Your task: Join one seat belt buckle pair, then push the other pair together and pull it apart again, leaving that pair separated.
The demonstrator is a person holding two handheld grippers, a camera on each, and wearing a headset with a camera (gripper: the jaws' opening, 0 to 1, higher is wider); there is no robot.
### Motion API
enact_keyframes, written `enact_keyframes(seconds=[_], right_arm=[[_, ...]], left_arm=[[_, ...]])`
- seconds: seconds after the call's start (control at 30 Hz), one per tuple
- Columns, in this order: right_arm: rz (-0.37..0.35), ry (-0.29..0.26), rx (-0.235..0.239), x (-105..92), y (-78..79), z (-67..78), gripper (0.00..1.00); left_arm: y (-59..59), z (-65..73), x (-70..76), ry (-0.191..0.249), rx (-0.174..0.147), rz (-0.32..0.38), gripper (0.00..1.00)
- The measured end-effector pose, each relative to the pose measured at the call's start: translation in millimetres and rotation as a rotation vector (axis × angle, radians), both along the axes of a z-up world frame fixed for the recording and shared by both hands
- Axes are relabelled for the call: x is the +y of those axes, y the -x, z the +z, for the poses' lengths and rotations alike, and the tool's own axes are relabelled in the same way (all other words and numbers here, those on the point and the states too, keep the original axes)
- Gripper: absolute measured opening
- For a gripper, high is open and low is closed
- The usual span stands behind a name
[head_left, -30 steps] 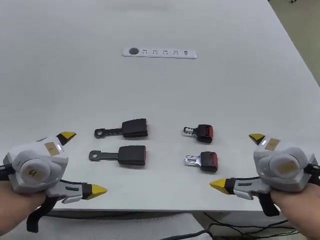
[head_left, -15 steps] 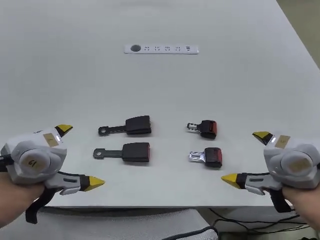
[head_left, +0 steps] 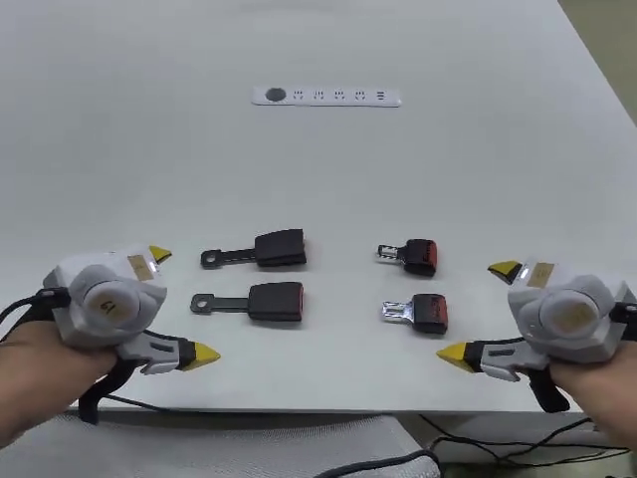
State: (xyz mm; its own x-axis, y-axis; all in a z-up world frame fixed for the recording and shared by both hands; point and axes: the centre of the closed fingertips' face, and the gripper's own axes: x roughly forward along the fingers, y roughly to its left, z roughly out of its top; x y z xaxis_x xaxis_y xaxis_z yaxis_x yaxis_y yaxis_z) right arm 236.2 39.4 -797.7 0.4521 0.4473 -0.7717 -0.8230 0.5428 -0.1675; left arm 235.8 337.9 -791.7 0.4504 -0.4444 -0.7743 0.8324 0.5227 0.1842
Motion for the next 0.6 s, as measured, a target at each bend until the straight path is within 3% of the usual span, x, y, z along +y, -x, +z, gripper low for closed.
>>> enact_keyframes(seconds=[0.1, 0.2, 0.23, 0.33, 0.43, 0.47, 0.53, 0.57, 0.6], right_arm=[[0.03, -0.008, 0.013, 5.4, -2.5, -2.7, 0.69], [0.046, -0.01, 0.033, 8.4, -5.5, -4.5, 0.66], [0.053, -0.025, 0.047, 10.9, -6.3, -4.8, 0.65], [0.095, -0.024, 0.04, 17.2, -10.9, -4.0, 0.59], [0.176, 0.003, 0.044, 23.7, -11.2, -6.7, 0.54], [0.175, 0.017, 0.075, 23.6, -10.2, -11.1, 0.54], [0.186, 0.033, 0.068, 24.2, -13.8, -14.1, 0.54], [0.226, 0.054, 0.094, 24.1, -10.1, -19.2, 0.52], [0.238, 0.069, 0.09, 24.0, -11.5, -21.1, 0.52]], left_arm=[[-1.5, -11.1, -6.7, 0.006, 0.029, -0.033, 0.88], [1.8, -14.4, -14.4, 0.028, 0.06, -0.064, 0.8], [2.0, -14.5, -16.9, 0.035, 0.058, -0.078, 0.76], [-2.4, -25.6, -14.8, -0.016, 0.059, -0.122, 0.76], [-5.0, -28.8, -20.2, -0.024, 0.066, -0.163, 0.73], [-6.2, -28.4, -23.2, -0.021, 0.066, -0.173, 0.71], [-8.9, -26.7, -32.4, -0.002, 0.06, -0.209, 0.66], [-10.5, -28.3, -33.8, -0.017, 0.062, -0.222, 0.64], [-11.3, -29.3, -34.7, -0.032, 0.064, -0.239, 0.63]])
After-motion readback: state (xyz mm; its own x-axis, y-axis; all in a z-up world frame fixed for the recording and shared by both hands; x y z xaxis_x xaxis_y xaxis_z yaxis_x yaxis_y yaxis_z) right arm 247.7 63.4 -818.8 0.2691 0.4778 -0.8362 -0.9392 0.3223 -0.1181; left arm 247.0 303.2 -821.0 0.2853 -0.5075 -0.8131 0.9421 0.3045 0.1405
